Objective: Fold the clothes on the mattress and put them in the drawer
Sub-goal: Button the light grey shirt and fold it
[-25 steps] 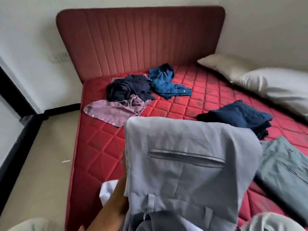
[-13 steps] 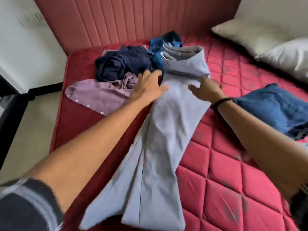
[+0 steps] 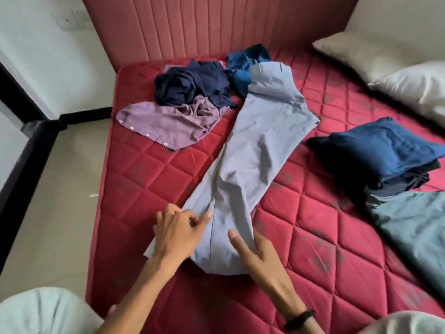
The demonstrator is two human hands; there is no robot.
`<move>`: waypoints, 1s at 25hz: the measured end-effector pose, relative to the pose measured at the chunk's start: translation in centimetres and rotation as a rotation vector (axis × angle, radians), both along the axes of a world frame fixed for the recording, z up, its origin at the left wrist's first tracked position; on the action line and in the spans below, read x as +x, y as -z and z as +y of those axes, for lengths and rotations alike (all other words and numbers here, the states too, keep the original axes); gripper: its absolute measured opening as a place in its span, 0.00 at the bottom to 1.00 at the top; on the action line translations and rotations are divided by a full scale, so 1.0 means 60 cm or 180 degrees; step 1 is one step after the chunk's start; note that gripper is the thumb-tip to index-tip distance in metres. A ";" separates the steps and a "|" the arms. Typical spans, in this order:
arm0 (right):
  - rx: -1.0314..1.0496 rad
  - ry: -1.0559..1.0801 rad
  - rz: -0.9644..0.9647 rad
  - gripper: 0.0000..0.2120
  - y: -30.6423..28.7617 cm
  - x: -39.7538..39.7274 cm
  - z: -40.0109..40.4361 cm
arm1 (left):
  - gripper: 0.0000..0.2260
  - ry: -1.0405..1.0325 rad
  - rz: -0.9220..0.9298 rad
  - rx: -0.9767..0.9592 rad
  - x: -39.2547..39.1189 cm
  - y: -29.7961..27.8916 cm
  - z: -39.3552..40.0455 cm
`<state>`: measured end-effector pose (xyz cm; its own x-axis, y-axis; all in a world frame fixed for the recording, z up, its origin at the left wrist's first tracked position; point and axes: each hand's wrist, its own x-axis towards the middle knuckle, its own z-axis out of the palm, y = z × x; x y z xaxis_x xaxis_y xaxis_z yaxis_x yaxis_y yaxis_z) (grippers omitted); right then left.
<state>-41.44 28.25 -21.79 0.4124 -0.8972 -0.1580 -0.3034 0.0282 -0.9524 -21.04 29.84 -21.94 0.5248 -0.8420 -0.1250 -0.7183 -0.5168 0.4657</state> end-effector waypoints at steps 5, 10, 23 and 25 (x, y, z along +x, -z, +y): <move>0.0158 -0.0256 -0.0706 0.33 -0.026 0.026 0.042 | 0.33 -0.0121 0.2418 -0.0088 -0.005 -0.022 0.003; -0.0284 -0.0011 -0.0870 0.07 -0.134 -0.001 0.067 | 0.18 -0.0127 0.4633 -0.0363 -0.042 -0.112 0.029; -0.0121 0.0286 0.0475 0.11 -0.056 -0.071 0.115 | 0.18 -0.0211 -0.0027 -0.0403 -0.036 0.011 0.189; 0.0294 0.1254 -0.0063 0.10 -0.030 -0.058 0.045 | 0.23 -0.0094 -0.0302 -0.0591 -0.050 0.004 0.184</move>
<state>-44.91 30.98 -19.97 0.0436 -0.9696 -0.2409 -0.2339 0.2246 -0.9460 -24.02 40.89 -22.18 0.5515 -0.8301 0.0821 -0.7494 -0.4499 0.4858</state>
